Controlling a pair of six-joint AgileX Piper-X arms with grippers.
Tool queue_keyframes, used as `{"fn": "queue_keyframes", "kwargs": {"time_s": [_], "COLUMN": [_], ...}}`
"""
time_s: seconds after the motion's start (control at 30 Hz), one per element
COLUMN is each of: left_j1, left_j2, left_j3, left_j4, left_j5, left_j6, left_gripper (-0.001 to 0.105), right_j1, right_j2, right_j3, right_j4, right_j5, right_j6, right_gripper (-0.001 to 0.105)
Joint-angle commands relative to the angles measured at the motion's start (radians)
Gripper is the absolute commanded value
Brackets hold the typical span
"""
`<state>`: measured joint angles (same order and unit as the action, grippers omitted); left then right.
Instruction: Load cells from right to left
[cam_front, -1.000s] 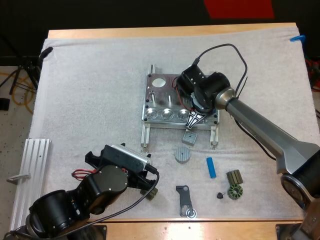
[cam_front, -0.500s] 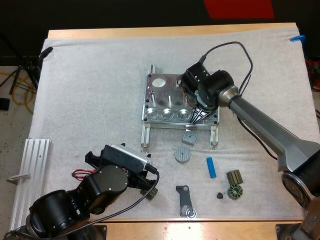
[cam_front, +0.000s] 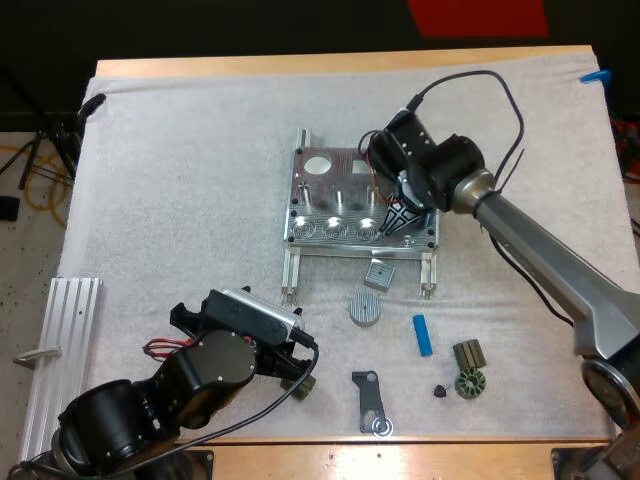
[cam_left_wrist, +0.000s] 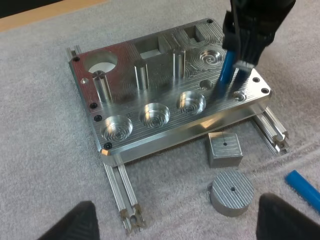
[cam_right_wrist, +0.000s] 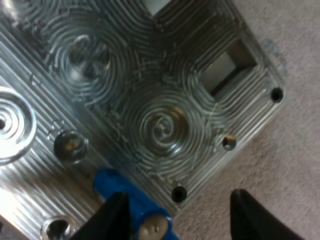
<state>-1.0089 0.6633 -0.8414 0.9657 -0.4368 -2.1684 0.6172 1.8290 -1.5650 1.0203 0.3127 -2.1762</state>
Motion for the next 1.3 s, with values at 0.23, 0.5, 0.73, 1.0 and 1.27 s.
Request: {"fn": "queue_keyframes", "kwargs": {"time_s": [0.23, 0.5, 0.73, 1.0, 1.27], "left_j1": [0.0, 0.0, 0.0, 0.0, 0.0], "left_j2": [-0.005, -0.005, -0.005, -0.005, -0.005], "left_j3": [-0.005, -0.005, -0.005, -0.005, -0.005], "left_j4": [-0.001, -0.001, -0.001, -0.001, -0.001], "left_j5": [-0.023, -0.023, -0.023, -0.023, -0.023], "left_j6": [-0.004, -0.004, -0.004, -0.004, -0.004], "left_gripper": [0.065, 0.065, 0.065, 0.065, 0.065], "right_j1": [-0.007, -0.016, -0.024, -0.024, -0.024], "right_j2": [-0.026, -0.024, -0.002, 0.006, 0.006], "right_j3": [-0.003, -0.003, 0.004, 0.006, 0.006], "right_j4": [-0.018, -0.029, -0.025, -0.005, -0.005], "right_j5": [0.028, 0.095, 0.095, 0.038, 0.043], "right_j6": [0.002, -0.012, -0.012, 0.004, 0.004], "right_gripper": [0.045, 0.044, 0.044, 0.044, 0.044]}}
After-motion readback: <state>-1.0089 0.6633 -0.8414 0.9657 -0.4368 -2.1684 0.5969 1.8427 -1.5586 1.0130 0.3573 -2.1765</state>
